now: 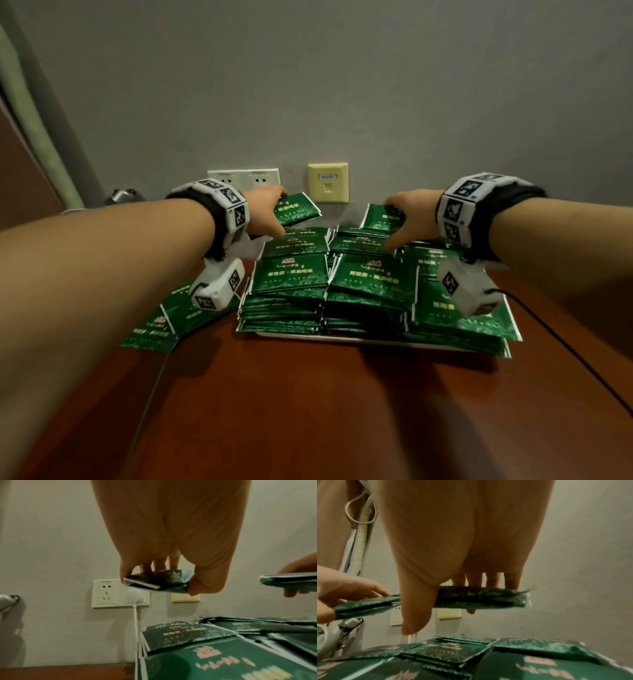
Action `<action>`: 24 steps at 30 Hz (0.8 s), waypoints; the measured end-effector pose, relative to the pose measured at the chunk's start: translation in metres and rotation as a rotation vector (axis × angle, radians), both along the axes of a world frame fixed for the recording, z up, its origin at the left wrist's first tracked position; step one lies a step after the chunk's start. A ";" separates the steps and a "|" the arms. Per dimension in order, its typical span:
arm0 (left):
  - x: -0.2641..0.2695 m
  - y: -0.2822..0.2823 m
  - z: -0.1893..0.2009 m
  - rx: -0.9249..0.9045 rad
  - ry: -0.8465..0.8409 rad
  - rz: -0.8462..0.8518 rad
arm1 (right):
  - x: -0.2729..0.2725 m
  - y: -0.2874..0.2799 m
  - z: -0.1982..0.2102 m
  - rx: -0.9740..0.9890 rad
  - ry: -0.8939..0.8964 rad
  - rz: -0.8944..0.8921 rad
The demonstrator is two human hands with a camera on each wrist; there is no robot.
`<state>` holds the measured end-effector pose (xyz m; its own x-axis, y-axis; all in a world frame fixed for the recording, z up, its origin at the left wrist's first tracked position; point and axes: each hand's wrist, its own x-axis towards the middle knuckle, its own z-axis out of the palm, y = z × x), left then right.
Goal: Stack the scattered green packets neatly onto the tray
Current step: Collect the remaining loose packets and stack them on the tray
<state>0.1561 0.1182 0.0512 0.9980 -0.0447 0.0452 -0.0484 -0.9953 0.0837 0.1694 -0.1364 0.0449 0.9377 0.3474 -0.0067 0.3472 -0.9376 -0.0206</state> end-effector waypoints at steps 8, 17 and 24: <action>0.071 -0.009 -0.024 0.076 0.124 -0.007 | 0.047 0.031 -0.012 -0.050 0.083 0.084; 0.086 -0.013 -0.031 0.090 0.061 -0.070 | 0.056 0.045 -0.019 -0.067 0.118 0.100; -0.004 0.048 -0.012 0.130 0.026 0.080 | 0.007 0.067 -0.006 -0.037 0.056 0.149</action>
<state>0.1522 0.1664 0.0393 0.9994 0.0312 0.0181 0.0320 -0.9984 -0.0457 0.1760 -0.0697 0.0393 0.8734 0.4816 -0.0732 0.4822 -0.8760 -0.0102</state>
